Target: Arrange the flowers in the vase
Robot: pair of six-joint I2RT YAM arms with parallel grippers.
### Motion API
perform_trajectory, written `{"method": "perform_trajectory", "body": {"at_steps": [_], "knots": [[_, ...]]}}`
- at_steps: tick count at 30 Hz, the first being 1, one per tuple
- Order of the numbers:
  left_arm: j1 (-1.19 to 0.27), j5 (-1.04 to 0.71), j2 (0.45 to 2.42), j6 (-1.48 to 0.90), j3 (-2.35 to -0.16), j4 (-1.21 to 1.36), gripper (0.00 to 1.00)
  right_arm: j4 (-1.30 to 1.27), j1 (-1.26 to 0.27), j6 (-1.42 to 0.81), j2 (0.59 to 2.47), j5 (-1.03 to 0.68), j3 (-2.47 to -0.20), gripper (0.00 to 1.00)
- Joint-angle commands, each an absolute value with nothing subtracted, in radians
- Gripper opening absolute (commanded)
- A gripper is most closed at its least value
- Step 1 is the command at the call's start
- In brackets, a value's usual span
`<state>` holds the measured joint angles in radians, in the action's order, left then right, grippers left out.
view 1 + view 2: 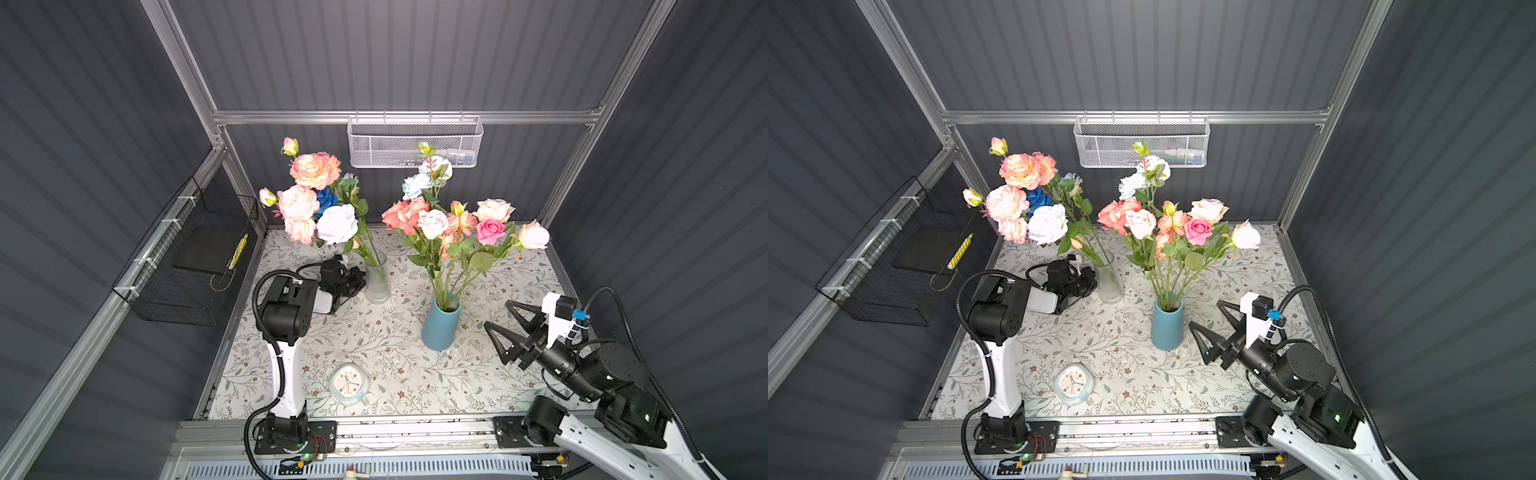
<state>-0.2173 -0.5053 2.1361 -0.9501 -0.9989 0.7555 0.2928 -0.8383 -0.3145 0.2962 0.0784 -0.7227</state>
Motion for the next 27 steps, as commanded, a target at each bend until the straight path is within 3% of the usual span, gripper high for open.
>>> {"method": "perform_trajectory", "body": {"at_steps": [1,5,9,17,19,27], "knots": [[-0.225,-0.479,2.141,-0.931,-0.995,0.709,0.0,0.292,-0.834,-0.324,0.283,0.088,-0.741,0.99],[-0.222,-0.423,2.072,-0.922,-0.937,0.689,0.02,0.294,-0.834,-0.327,0.276,0.088,-0.743,0.99],[-0.218,-0.37,1.967,-0.898,-0.87,0.634,0.35,0.294,-0.834,-0.33,0.269,0.089,-0.744,0.99],[-0.2,-0.273,1.737,-0.86,-0.69,0.519,0.6,0.289,-0.834,-0.331,0.24,0.105,-0.732,0.99],[-0.187,-0.258,1.666,-0.853,-0.636,0.476,0.99,0.294,-0.834,-0.33,0.231,0.109,-0.731,0.99],[-0.18,-0.082,1.225,-0.689,-0.536,0.054,1.0,0.304,-0.835,-0.327,0.192,0.122,-0.724,0.99]]}}
